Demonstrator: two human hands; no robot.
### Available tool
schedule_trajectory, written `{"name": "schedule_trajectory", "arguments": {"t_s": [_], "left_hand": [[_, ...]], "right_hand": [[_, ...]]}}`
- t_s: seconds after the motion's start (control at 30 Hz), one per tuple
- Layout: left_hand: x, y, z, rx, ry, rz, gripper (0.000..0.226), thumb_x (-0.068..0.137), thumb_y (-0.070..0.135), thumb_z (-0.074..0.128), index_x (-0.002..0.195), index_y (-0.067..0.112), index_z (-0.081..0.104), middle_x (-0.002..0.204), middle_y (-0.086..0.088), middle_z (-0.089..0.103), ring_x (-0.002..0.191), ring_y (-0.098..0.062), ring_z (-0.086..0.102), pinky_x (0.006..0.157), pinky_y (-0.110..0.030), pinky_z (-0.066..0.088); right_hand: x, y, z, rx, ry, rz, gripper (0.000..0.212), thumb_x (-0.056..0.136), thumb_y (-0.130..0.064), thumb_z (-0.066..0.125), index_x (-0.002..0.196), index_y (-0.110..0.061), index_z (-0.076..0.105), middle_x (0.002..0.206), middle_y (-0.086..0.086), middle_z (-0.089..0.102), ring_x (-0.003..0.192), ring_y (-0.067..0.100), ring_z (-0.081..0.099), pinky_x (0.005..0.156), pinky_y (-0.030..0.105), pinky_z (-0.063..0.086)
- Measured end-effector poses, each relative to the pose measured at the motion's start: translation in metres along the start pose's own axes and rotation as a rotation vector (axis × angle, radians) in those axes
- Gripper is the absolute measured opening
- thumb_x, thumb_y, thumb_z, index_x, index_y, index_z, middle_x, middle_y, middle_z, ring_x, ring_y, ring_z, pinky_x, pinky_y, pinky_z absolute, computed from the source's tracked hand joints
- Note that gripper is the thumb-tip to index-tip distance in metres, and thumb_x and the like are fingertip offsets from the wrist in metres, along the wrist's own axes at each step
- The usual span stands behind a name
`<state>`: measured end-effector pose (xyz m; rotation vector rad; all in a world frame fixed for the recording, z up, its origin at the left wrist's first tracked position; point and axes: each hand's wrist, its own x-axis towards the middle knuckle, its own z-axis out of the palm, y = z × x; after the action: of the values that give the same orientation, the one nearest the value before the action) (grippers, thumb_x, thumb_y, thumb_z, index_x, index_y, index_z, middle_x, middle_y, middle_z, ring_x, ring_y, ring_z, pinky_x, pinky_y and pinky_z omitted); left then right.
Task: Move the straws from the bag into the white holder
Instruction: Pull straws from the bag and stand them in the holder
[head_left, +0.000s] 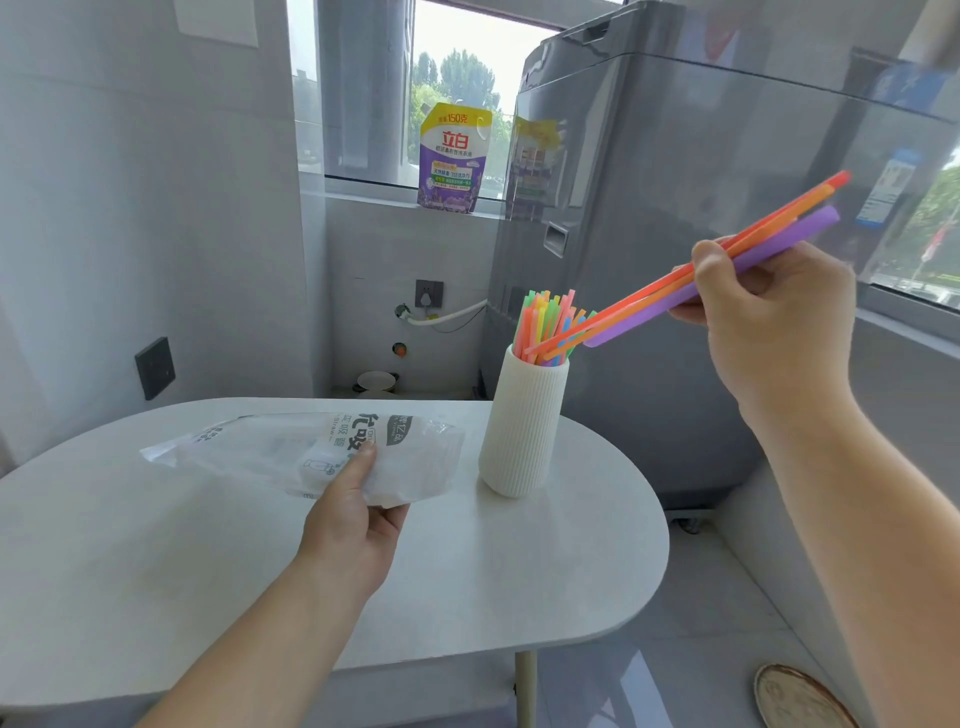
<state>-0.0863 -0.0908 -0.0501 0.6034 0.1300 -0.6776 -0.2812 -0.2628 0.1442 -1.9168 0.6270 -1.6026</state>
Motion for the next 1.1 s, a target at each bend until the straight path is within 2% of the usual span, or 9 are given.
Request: {"name": "schedule_trajectory", "arguments": {"t_s": [0.23,0.53,0.67,0.87,1.1], "left_hand": [[-0.002,0.004,0.001,0.004,-0.001,0.005,0.037,0.092,0.01,0.072,0.129,0.016,0.067,0.109,0.0,0.081,0.093,-0.015,0.078,0.063,-0.031,0.065],[-0.002,0.006,-0.001,0.025,0.005,0.001,0.03,0.091,0.01,0.074,0.12,0.017,0.07,0.104,0.001,0.082,0.089,-0.014,0.079,0.06,-0.029,0.064],[-0.004,0.002,-0.001,0.039,-0.013,-0.014,0.025,0.092,0.01,0.073,0.115,0.018,0.071,0.103,0.001,0.082,0.088,-0.013,0.079,0.059,-0.028,0.063],[-0.004,0.001,-0.001,0.06,-0.025,-0.019,0.022,0.093,0.011,0.072,0.113,0.018,0.071,0.104,0.001,0.082,0.087,-0.013,0.079,0.057,-0.027,0.062],[-0.004,0.001,-0.002,0.049,-0.028,-0.019,0.034,0.092,0.011,0.072,0.126,0.016,0.069,0.112,-0.001,0.08,0.093,-0.014,0.078,0.06,-0.028,0.063]], "right_hand": [[0.003,-0.005,0.0,-0.078,-0.016,-0.004,0.02,0.091,-0.032,0.064,0.074,-0.023,0.07,0.07,-0.015,0.075,0.061,0.007,0.075,0.067,0.032,0.065],[-0.004,-0.007,-0.002,-0.113,-0.004,0.024,0.023,0.091,-0.034,0.063,0.072,-0.022,0.07,0.068,-0.013,0.074,0.061,0.007,0.075,0.071,0.042,0.065],[-0.003,-0.009,0.001,-0.101,0.002,0.028,0.022,0.091,-0.033,0.064,0.072,-0.023,0.07,0.066,-0.009,0.074,0.062,0.008,0.075,0.073,0.042,0.064],[0.002,-0.017,0.006,-0.137,-0.003,-0.009,0.025,0.091,-0.034,0.062,0.074,-0.018,0.07,0.065,-0.006,0.072,0.066,0.018,0.075,0.075,0.047,0.062],[0.006,-0.022,0.019,-0.182,-0.044,-0.024,0.026,0.092,-0.031,0.062,0.077,-0.012,0.07,0.072,0.007,0.074,0.07,0.025,0.075,0.078,0.048,0.06]]}}
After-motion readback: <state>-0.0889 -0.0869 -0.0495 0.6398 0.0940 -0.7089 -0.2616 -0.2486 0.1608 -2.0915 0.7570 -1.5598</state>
